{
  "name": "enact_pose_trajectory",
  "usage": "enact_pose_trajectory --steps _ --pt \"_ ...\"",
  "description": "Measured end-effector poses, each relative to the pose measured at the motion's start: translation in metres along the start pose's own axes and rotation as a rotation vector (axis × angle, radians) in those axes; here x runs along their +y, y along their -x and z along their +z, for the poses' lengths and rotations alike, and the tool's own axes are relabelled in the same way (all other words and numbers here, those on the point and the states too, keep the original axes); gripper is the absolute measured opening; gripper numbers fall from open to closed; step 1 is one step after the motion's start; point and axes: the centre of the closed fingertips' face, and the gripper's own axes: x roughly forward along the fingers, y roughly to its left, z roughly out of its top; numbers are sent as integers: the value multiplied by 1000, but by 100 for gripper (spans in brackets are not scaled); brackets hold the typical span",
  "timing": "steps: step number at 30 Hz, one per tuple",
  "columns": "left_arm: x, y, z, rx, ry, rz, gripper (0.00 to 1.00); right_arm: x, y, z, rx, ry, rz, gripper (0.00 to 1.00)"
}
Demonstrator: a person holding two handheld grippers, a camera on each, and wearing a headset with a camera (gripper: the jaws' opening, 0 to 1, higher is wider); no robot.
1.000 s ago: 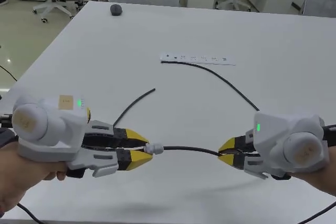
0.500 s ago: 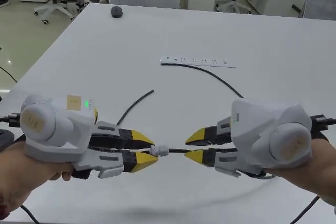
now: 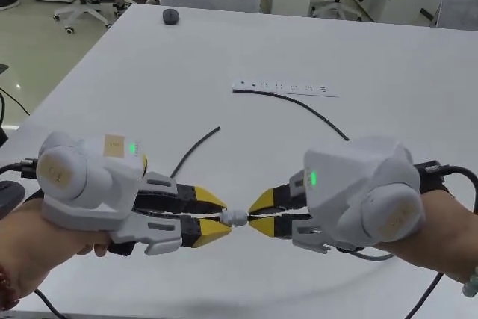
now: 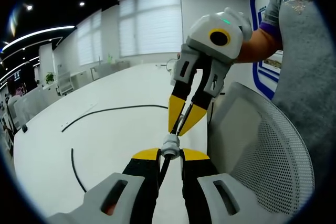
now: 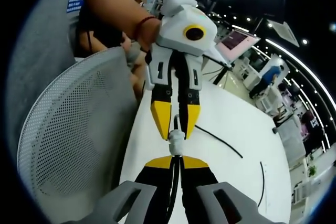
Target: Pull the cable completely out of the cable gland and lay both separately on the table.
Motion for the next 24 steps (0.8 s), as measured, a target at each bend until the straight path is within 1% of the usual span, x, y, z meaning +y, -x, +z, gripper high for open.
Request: enact_pose_trajectory --steps 2,3,6,7,12,18,19,20,21,23,24 --pt "0 0 0 -1 1 -1 15 0 0 -1 3 0 1 0" --pt "-2 -1 2 -10 4 -6 15 0 0 -2 6 -1 1 0" --pt "-2 -3 3 -4 -5 -7 15 0 1 -3 6 -7 3 0" --pt "-1 -3 3 -7 -3 -4 15 0 1 -3 7 12 -6 0" --pt "0 -3 4 -9 -3 -5 15 -2 2 -2 9 22 -11 0" --pt "1 -2 5 -20 2 -2 15 -4 5 -2 -12 8 -20 0" --pt "1 -2 5 -19 1 0 15 -4 5 -5 -3 6 -23 0" --pt "5 -1 0 8 -16 14 15 -5 5 -11 19 15 -28 0" --pt "6 0 -2 6 -6 14 15 -5 6 -14 18 10 -28 0" --pt "9 6 -7 7 6 22 15 -6 10 -19 11 -26 -28 0" --pt "11 8 -9 12 7 28 15 -7 13 -25 18 -30 -30 0"
